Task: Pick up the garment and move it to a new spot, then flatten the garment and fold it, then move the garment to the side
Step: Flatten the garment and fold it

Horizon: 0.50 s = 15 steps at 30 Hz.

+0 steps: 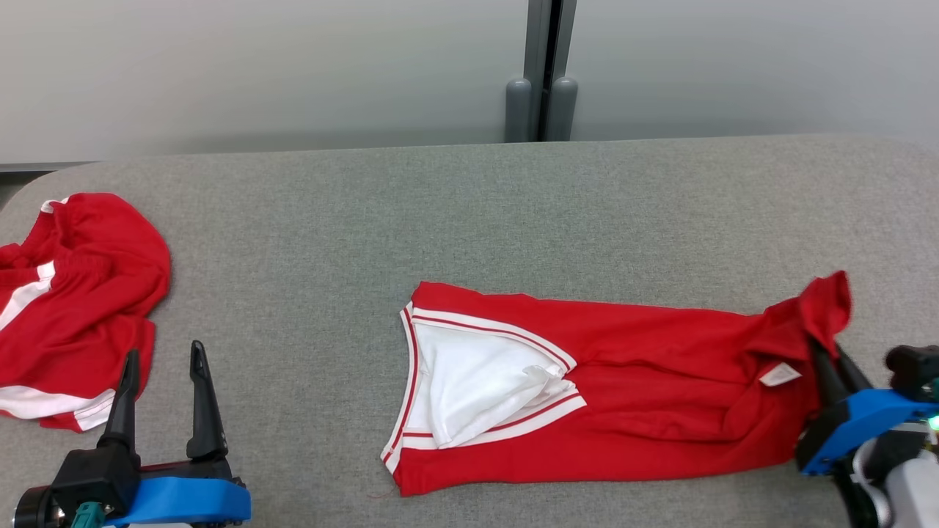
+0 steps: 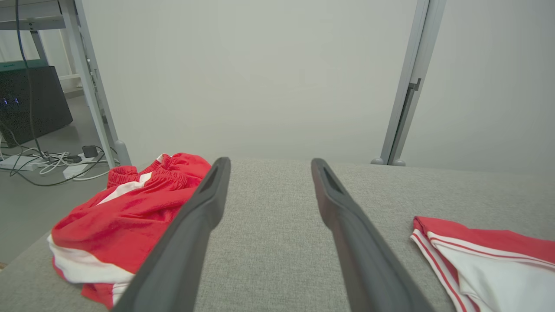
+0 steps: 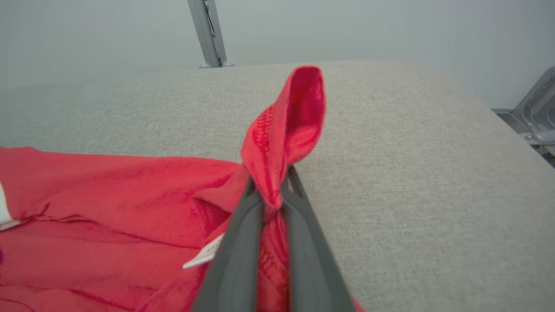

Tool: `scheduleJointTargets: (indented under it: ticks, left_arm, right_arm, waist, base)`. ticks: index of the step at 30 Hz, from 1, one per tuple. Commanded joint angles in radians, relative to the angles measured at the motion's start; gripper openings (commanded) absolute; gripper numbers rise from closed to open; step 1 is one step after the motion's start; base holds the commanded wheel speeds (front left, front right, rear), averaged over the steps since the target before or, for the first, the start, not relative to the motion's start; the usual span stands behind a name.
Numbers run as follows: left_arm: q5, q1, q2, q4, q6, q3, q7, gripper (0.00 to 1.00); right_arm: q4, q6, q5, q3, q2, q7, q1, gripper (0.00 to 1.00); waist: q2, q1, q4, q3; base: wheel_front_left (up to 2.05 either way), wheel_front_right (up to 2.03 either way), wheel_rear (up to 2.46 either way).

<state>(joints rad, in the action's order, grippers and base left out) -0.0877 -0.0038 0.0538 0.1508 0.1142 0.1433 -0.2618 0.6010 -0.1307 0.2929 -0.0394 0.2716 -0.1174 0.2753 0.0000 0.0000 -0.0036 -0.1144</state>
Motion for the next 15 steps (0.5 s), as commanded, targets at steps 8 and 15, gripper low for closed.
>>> scheduleJointTargets:
  ticks: [8,15]
  left_arm:
    - [0.008,-0.013,-0.003,0.004,0.008,-0.005,-0.004,1.0]
    - [0.01,-0.031,-0.004,0.014,0.01,-0.015,-0.004,1.0]
  right_arm:
    - [-0.148,0.0,0.006,0.131,-0.091,0.032,-0.032,0.0]
    - [-0.227,0.0,0.02,0.256,-0.154,0.056,-0.003,0.0]
  waist:
    - [0.0,0.0,-0.001,-0.005]
    - [0.0,0.0,0.015,-0.023]
  base:
    - [0.0,0.0,0.0]
    - [0.0,0.0,0.0]
